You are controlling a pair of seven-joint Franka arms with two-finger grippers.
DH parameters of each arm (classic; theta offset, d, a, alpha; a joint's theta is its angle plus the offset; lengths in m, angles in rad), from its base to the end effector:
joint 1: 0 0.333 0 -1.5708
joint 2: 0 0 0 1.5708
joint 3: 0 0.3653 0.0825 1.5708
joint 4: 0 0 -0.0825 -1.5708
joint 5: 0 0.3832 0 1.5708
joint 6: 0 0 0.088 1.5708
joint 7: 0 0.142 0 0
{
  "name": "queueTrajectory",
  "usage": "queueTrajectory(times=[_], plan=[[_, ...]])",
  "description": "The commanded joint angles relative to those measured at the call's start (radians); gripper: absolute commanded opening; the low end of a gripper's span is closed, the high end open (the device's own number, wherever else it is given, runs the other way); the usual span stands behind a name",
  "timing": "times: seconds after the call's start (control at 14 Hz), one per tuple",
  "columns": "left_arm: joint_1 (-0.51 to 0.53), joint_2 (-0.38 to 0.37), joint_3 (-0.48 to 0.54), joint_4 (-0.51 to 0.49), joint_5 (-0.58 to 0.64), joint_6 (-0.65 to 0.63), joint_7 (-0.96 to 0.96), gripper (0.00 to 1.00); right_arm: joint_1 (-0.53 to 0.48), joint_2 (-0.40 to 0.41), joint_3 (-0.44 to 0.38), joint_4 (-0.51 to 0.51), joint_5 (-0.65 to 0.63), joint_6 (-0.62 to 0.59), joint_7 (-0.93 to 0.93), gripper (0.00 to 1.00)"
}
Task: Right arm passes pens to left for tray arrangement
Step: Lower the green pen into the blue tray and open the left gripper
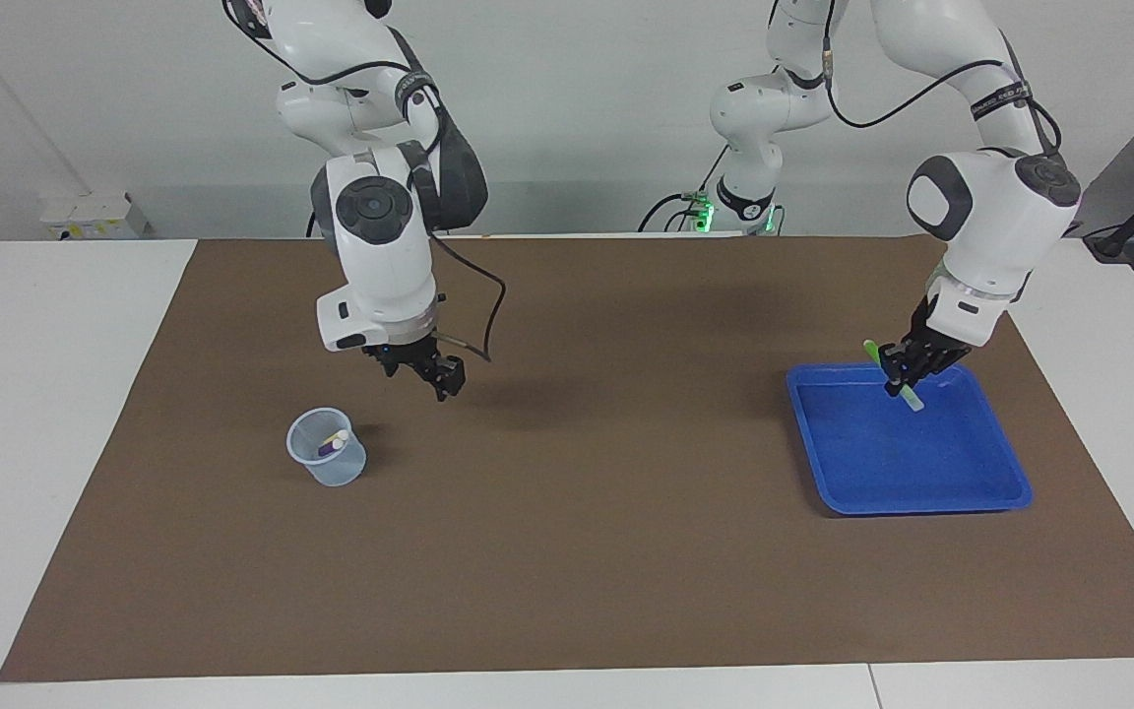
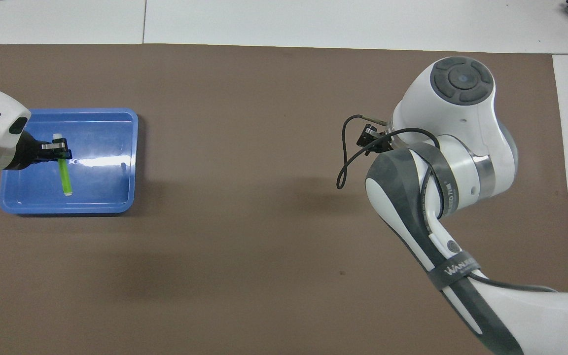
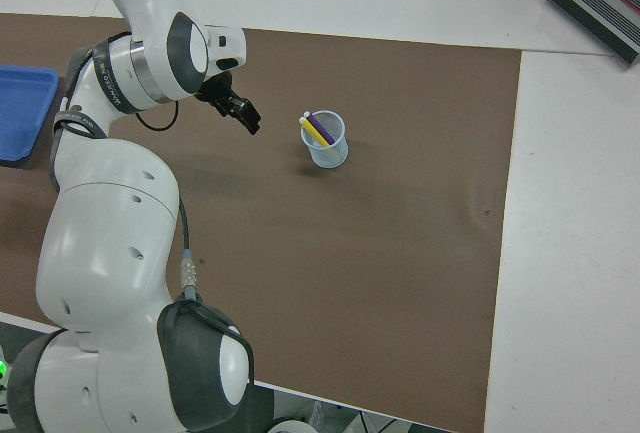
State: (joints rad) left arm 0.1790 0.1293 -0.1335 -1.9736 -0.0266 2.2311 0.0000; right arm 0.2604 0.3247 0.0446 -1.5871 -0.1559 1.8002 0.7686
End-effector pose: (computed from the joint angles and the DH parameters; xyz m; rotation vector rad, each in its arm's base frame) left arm 0.6057 0.0284 0.4324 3.0974 0.0971 0.2019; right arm 0.6317 0.1762 0.4528 2.9028 -0.6205 -0.0388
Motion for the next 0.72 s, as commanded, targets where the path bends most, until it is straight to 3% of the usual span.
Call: queueTrajectory(times=[0.0,0.29,0.64], plan=[[0.007,0.124,-0.008,0.107,0.033,0.019,0.069,0.00,-0.033,0.048,0.012,0.047,-0.095,-0.027,-0.078,0.84],[-0.018,0.168,-0.009,0.067,0.059,0.105,0.092,0.00,-0.061,0.083,0.012,0.047,-0.215,-0.024,-0.117,0.77],[-0.067,0.182,-0.006,-0.017,0.059,0.232,0.084,0.00,-0.085,0.105,0.012,0.045,-0.235,-0.005,-0.138,0.66]])
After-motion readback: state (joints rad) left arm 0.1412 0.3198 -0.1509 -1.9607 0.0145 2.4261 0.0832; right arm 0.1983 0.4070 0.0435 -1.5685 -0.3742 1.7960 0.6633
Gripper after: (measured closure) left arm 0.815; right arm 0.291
